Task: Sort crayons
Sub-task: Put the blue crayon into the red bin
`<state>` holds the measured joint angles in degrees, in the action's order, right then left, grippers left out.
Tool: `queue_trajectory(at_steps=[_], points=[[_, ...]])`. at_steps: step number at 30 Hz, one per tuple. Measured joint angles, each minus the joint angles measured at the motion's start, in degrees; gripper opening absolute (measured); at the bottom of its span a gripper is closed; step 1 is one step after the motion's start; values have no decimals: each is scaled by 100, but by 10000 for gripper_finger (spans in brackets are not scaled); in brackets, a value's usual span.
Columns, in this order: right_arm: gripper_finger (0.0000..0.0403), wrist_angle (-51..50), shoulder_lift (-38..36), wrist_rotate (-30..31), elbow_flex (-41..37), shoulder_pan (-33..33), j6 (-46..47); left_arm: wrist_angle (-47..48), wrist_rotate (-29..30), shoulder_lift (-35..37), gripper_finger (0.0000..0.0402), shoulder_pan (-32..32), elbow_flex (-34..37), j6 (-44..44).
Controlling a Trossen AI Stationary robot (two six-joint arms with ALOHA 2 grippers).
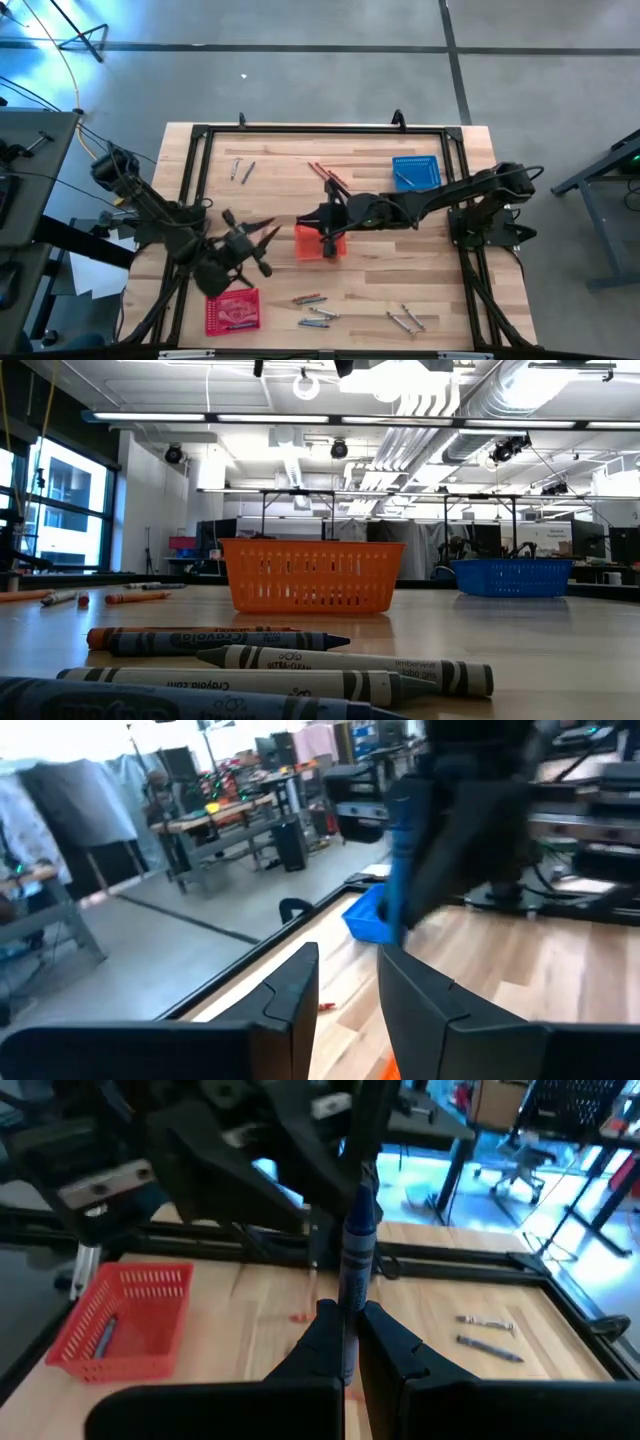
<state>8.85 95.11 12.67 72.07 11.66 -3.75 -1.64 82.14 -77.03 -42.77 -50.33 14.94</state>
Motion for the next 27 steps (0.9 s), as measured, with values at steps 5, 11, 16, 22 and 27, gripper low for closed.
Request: queue_trajectory(at_steps=[5,11,16,22,27], points=[[0,81,-4,-41,-173,-90,-34,-70,-755,0,116,479,0,-4],[0,-20,-7,-24,-176,-167,-121,-120,-1151,0,139,876,0,-173],[0,-159,-7,-25,-176,-263,-31,-185,-1304,0,153,962,0,-308],[0,-209,-7,-24,-176,-312,-15,-274,-1304,0,165,982,0,-319],[0,-220,-7,-24,-176,-315,31,-396,-1304,0,170,997,0,-321]])
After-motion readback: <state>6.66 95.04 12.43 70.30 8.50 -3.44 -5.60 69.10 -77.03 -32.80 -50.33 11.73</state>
